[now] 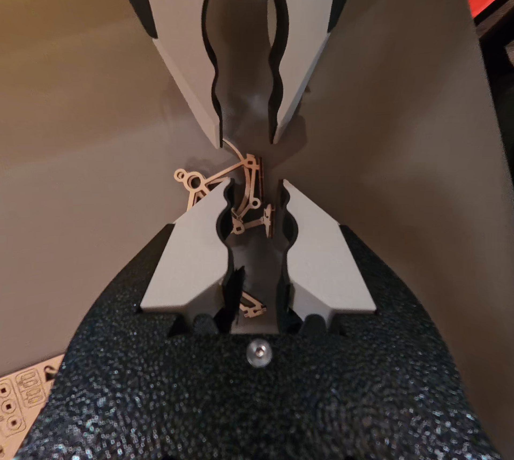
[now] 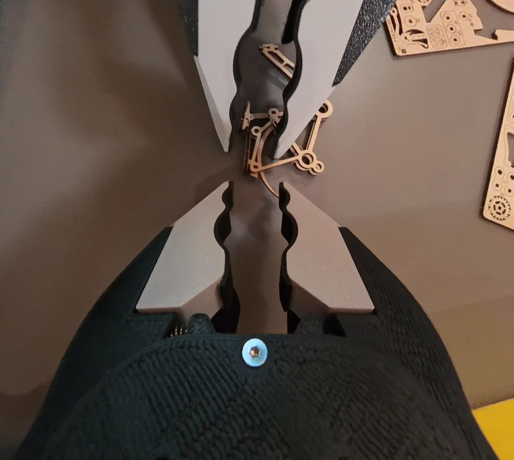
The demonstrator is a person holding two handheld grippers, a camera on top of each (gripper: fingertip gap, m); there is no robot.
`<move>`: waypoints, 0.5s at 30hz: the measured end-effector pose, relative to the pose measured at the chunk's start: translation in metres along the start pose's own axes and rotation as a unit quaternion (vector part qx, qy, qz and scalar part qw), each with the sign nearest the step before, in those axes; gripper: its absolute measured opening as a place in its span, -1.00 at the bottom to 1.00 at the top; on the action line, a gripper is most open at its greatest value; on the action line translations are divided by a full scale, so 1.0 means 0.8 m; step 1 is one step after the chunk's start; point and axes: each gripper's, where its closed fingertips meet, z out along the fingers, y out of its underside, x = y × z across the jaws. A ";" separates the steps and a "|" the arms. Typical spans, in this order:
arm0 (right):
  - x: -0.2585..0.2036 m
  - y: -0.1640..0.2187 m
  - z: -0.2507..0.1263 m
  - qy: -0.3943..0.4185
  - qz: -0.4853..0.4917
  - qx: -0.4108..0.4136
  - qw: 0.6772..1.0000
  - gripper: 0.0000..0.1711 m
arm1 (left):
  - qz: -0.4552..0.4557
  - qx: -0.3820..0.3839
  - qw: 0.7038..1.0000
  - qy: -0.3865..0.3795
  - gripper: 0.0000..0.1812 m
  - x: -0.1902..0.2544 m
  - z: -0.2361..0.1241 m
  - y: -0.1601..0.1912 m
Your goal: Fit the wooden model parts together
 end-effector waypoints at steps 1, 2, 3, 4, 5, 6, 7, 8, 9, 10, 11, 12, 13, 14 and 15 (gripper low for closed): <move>0.001 0.001 0.000 -0.002 0.006 0.003 1.000 -0.64 | -0.003 0.001 1.000 0.006 -0.70 0.000 0.000 -0.001; 0.000 0.001 0.000 -0.005 0.011 0.006 1.000 -0.64 | -0.005 0.000 1.000 0.011 -0.72 0.000 0.000 -0.001; 0.000 0.000 0.000 -0.008 0.014 0.011 1.000 -0.64 | -0.005 -0.001 1.000 0.016 -0.75 0.001 0.001 -0.002; 0.000 -0.002 0.000 -0.009 0.015 0.017 1.000 -0.64 | -0.004 -0.002 1.000 0.019 -0.78 0.001 0.001 -0.002; -0.002 -0.004 0.000 -0.012 0.016 0.023 1.000 -0.64 | -0.004 -0.003 1.000 0.023 -0.83 0.002 0.001 -0.002; -0.004 -0.007 0.000 -0.016 0.015 0.029 0.999 -0.64 | -0.004 -0.004 1.000 0.026 -0.88 0.002 0.001 -0.002; -0.005 -0.009 0.000 -0.018 0.013 0.033 0.999 -0.64 | -0.005 -0.004 1.000 0.029 -0.89 0.003 0.002 -0.003; -0.006 -0.010 0.001 -0.019 0.011 0.036 0.999 -0.64 | -0.007 -0.004 0.999 0.031 -0.89 0.003 0.002 -0.003; -0.007 -0.011 0.002 -0.019 0.009 0.037 0.999 -0.64 | -0.008 -0.002 0.999 0.032 -0.89 0.003 0.002 -0.003; -0.008 -0.011 0.003 -0.019 0.006 0.037 0.999 -0.64 | -0.008 0.000 0.999 0.032 -0.89 0.003 0.001 -0.003; -0.008 -0.011 0.005 -0.020 0.004 0.039 0.999 -0.65 | -0.008 0.002 0.999 0.031 -0.89 0.004 0.001 -0.003; -0.009 -0.011 0.006 -0.018 0.002 0.042 0.999 -0.66 | -0.007 0.005 1.000 0.030 -0.89 0.003 0.001 -0.003; -0.009 -0.011 0.007 -0.018 0.001 0.043 0.999 -0.66 | -0.005 0.007 1.000 0.028 -0.89 0.004 0.001 -0.002; -0.010 -0.010 0.009 -0.018 0.002 0.044 0.999 -0.67 | -0.005 0.008 1.000 0.026 -0.89 0.003 0.002 -0.002; -0.009 -0.009 0.010 -0.016 0.004 0.045 0.999 -0.66 | -0.004 0.008 1.000 0.025 -0.89 0.003 0.002 -0.002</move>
